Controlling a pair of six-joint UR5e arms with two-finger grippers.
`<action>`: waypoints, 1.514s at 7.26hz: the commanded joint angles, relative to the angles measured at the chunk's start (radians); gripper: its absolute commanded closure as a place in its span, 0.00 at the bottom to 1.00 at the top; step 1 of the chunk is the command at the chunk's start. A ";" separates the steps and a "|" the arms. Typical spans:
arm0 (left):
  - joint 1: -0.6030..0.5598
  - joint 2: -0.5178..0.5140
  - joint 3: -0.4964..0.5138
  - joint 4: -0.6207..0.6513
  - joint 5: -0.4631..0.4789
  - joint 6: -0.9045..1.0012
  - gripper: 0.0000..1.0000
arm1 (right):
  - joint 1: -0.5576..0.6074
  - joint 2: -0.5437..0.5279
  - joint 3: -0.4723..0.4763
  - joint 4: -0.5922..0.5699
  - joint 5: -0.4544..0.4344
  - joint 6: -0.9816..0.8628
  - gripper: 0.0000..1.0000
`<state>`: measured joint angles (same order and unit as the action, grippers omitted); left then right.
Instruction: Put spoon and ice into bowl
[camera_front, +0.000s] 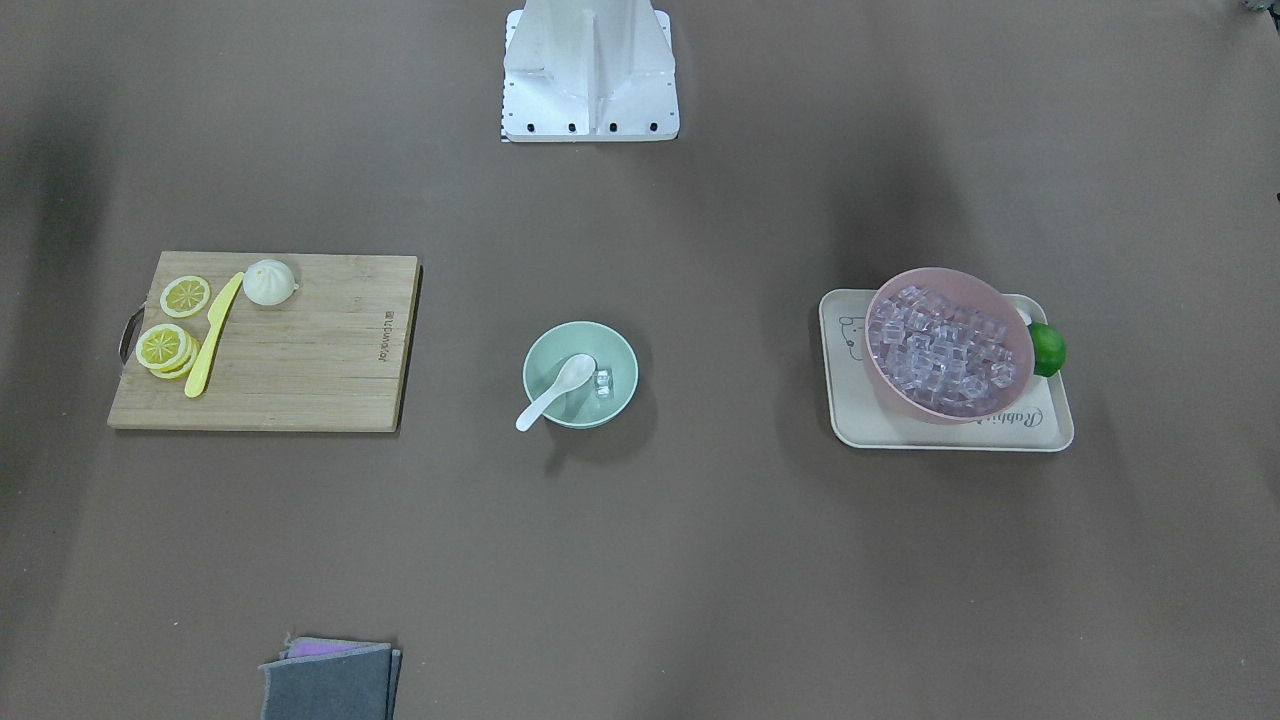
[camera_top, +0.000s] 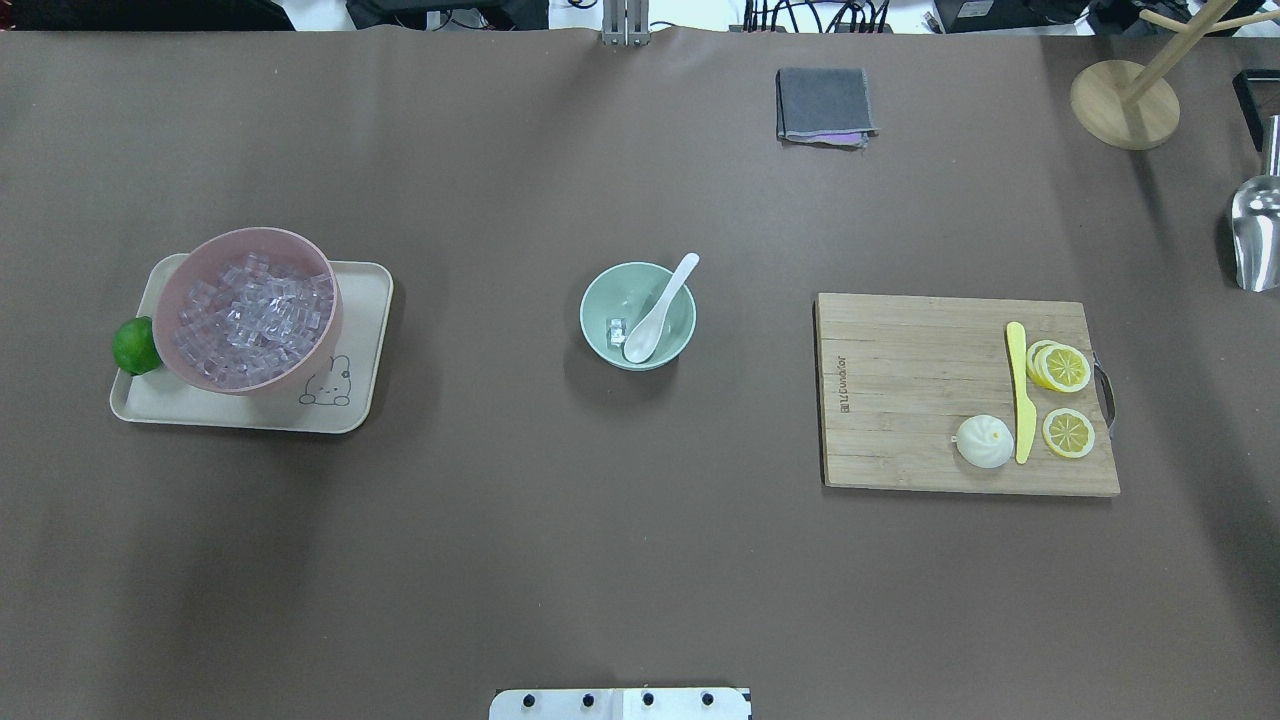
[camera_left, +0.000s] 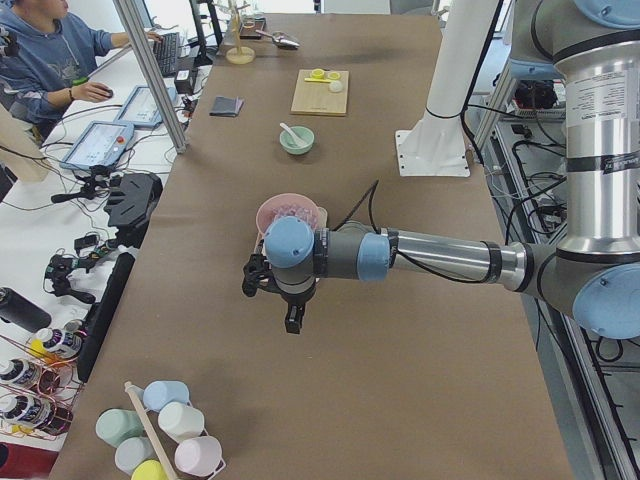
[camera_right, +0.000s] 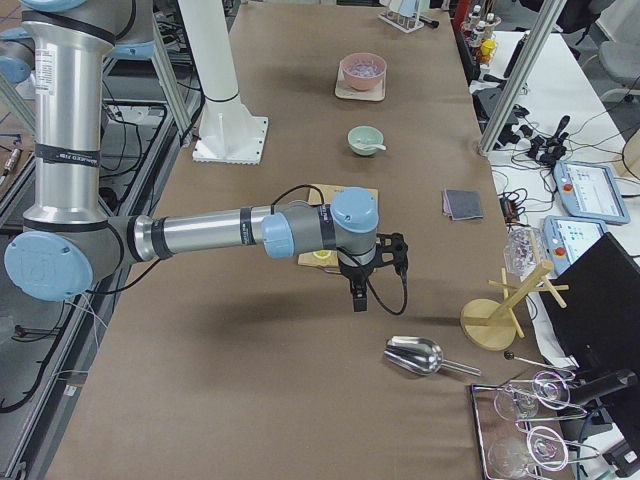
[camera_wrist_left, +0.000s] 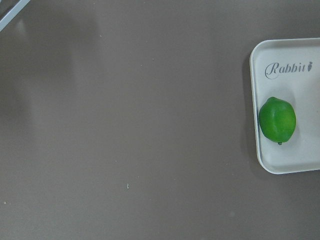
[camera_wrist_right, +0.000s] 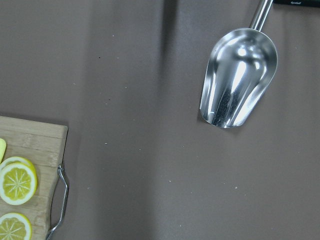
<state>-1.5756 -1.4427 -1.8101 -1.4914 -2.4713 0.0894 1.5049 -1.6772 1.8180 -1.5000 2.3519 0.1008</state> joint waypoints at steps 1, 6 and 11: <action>-0.024 0.004 -0.012 0.003 0.003 0.001 0.02 | 0.000 -0.012 -0.002 0.001 0.000 -0.018 0.00; -0.050 0.047 -0.023 0.002 0.005 0.001 0.02 | 0.000 -0.010 -0.005 0.001 0.000 -0.020 0.00; -0.047 0.041 -0.023 0.002 0.109 -0.008 0.02 | 0.029 -0.018 -0.006 0.001 0.001 -0.032 0.00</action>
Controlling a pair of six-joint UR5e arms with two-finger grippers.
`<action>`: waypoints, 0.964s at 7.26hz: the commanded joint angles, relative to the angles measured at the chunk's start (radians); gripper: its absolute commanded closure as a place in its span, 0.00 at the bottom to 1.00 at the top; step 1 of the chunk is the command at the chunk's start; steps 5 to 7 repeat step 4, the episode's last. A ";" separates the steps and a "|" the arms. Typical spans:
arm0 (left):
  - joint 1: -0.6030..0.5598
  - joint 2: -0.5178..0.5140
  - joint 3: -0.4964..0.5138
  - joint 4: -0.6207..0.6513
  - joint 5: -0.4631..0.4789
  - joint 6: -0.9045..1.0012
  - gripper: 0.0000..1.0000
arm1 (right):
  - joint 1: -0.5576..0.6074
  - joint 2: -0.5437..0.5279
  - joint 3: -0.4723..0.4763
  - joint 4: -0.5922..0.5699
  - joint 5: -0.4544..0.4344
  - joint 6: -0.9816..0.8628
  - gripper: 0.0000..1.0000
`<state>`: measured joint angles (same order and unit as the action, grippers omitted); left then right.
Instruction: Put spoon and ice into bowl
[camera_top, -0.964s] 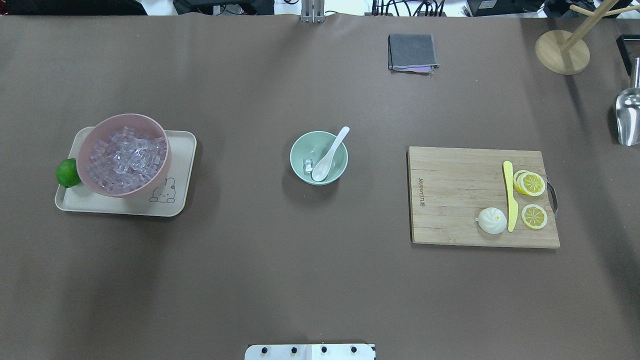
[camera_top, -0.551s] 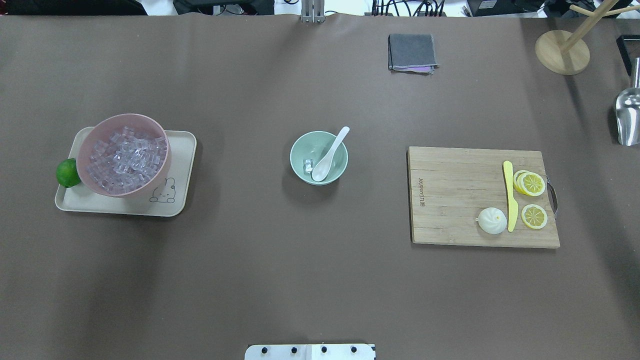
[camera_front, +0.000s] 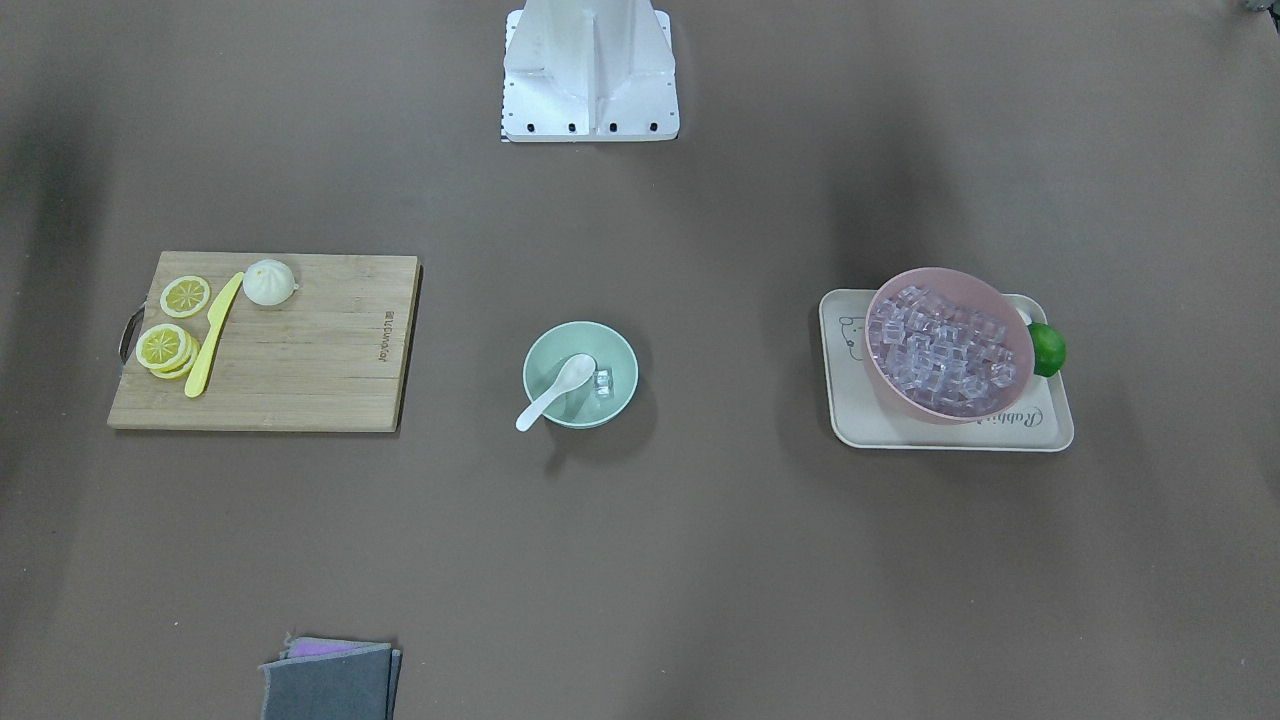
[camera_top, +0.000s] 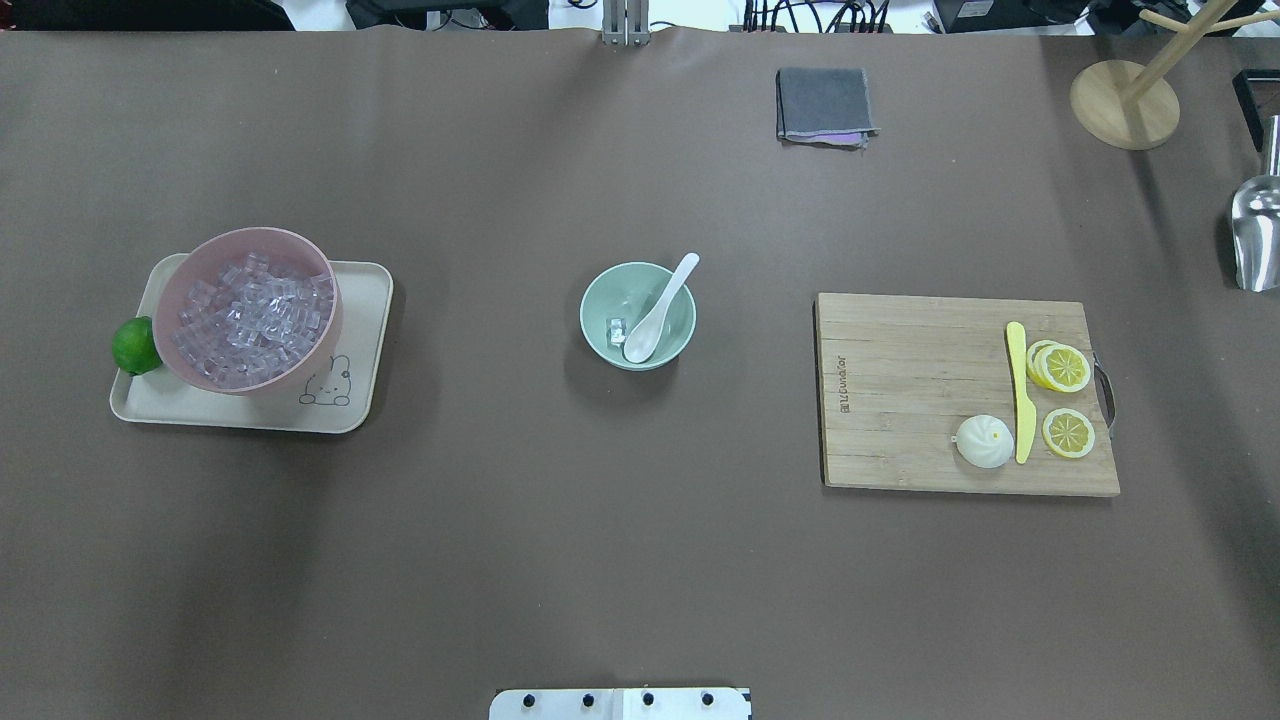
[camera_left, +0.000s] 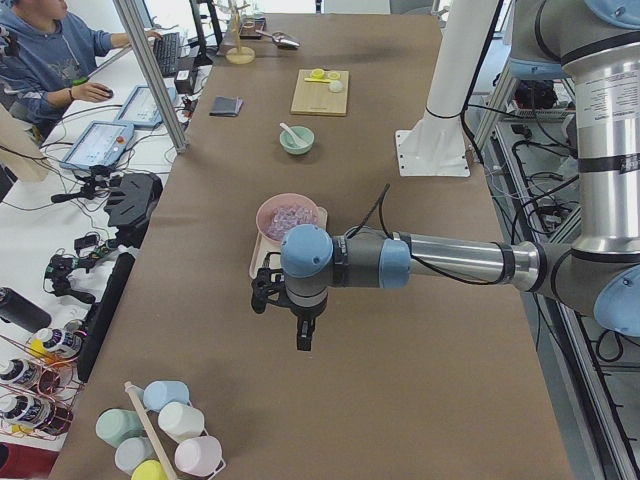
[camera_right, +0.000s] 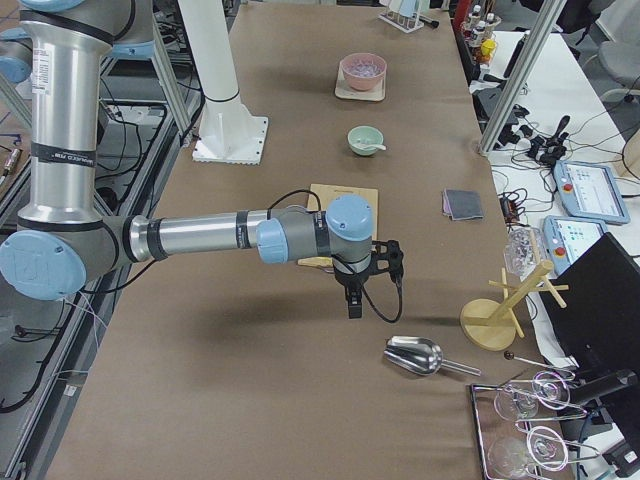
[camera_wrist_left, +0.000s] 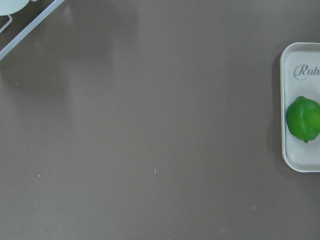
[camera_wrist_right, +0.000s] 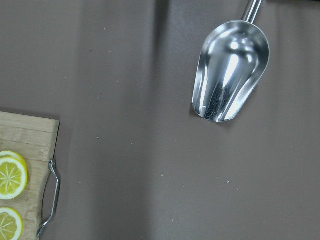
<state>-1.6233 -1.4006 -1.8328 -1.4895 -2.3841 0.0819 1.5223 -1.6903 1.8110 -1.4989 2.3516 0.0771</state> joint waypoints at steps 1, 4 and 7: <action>0.002 -0.001 0.001 0.000 0.022 -0.001 0.02 | 0.016 -0.006 -0.001 0.000 0.002 -0.010 0.00; 0.002 -0.001 0.001 0.000 0.022 -0.001 0.02 | 0.036 -0.019 -0.009 -0.001 0.000 -0.011 0.00; 0.002 -0.001 0.001 0.000 0.022 -0.001 0.02 | 0.036 -0.019 -0.009 -0.001 0.000 -0.011 0.00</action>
